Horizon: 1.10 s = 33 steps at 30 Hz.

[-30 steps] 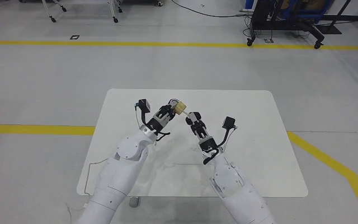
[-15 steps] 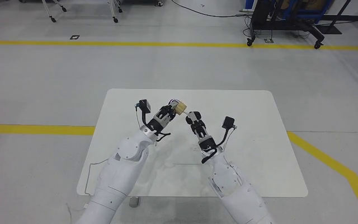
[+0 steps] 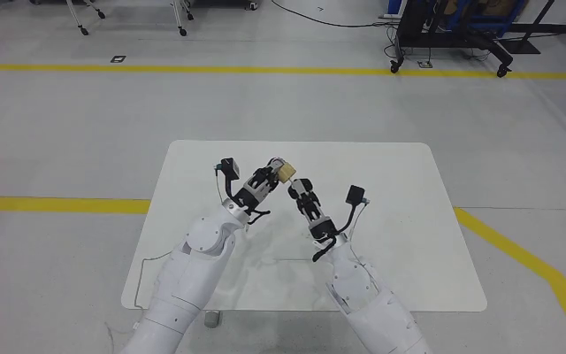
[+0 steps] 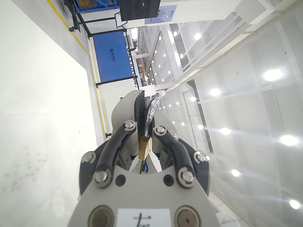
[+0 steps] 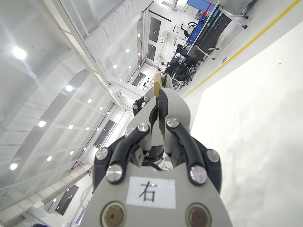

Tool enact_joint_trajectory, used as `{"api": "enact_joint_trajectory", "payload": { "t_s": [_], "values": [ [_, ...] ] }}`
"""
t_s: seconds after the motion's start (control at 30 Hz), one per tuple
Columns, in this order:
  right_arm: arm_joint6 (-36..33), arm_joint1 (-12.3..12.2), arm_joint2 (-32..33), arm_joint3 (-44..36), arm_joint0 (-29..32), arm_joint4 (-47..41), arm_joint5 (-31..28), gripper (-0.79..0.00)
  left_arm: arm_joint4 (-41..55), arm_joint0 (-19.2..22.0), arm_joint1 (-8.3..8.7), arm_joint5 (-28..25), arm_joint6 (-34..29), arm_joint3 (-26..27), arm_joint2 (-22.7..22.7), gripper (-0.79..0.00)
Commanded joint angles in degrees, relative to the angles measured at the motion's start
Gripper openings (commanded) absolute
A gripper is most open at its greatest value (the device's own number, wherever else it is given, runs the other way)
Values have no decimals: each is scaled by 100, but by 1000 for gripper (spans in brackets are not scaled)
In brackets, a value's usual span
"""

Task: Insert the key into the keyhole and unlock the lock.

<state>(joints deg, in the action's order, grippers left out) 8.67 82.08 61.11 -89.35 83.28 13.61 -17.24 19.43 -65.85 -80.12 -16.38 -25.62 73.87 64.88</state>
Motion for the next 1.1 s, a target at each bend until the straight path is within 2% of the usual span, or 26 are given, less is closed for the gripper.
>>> {"api": "enact_joint_trajectory", "payload": {
  "t_s": [0.0, 0.2, 0.23, 0.3, 0.73, 0.83, 0.97, 1.0, 1.03, 1.07],
  "values": [
    [23, 3, 17, 19, -18, 30, 20, -785, -58, 2, 3, -3, -23, 11, -7, -785],
    [41, 17, 56, 78, -80, 30, 41, -785, -141, 2, 6, -11, -58, 30, -17, -785],
    [36, 19, 69, 73, -79, -2, 43, -597, -139, 6, 7, -10, -55, 26, -10, -785],
    [-7, 17, 102, 54, -76, -46, 45, 0, -133, 13, 7, -4, -54, 15, -2, -785],
    [-169, 2, 213, -43, -28, -147, 71, 0, 11, 69, 16, 216, -123, -90, 92, -785],
    [-169, 2, 213, -43, -28, -147, 71, 0, 167, 85, 19, 482, -313, -150, 89, -785],
    [-510, -40, 561, -398, 242, -997, 231, 0, 659, 161, 7, 991, -631, -335, 104, -785],
    [-710, -56, 666, -558, 369, -1386, 267, -268, 828, 187, 2, 1126, -702, -400, 120, -785],
    [-902, -78, 794, -690, 488, -1670, 380, -431, 933, 222, 0, 1248, -788, -460, 126, -785],
    [-1135, -103, 907, -817, 598, -1902, 553, -462, 1144, 240, -9, 1342, -851, -513, 149, -785]
  ]
}}
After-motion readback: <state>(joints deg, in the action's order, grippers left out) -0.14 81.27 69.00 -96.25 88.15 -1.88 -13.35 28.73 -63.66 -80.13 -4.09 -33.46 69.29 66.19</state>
